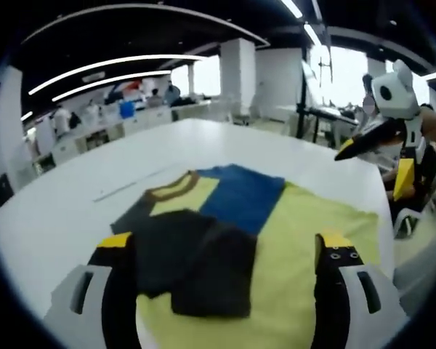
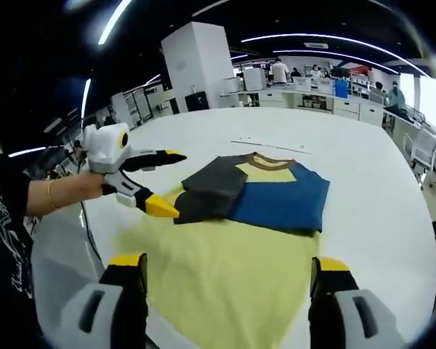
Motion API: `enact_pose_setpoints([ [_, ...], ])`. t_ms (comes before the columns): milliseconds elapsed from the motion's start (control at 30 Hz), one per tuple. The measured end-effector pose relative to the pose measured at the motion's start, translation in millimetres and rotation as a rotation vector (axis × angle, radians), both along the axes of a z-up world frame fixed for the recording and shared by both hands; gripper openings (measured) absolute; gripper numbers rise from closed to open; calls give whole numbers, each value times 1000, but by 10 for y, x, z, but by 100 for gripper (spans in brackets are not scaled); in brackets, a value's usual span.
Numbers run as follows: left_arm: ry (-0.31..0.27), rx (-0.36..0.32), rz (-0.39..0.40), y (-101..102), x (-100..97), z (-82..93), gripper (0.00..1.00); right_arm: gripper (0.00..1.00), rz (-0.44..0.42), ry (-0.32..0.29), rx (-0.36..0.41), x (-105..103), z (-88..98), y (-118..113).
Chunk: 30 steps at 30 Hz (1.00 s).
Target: Fold the garment on the visible template until the final outline fits inside the template.
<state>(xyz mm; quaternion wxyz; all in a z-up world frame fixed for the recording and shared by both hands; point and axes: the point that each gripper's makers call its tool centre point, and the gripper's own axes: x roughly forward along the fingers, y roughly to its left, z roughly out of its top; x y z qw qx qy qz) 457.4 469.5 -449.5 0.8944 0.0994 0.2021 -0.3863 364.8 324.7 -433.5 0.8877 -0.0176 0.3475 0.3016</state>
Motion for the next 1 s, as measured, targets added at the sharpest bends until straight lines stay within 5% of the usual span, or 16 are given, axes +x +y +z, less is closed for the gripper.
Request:
enact_pose_setpoints([
  [433,-24,17,-35,268,-221,166,99,88,110,-34,-3,187,25,443],
  [1000,-23,57,-23,552,-517,134,99,77,271,-52,36,447,1,1145],
])
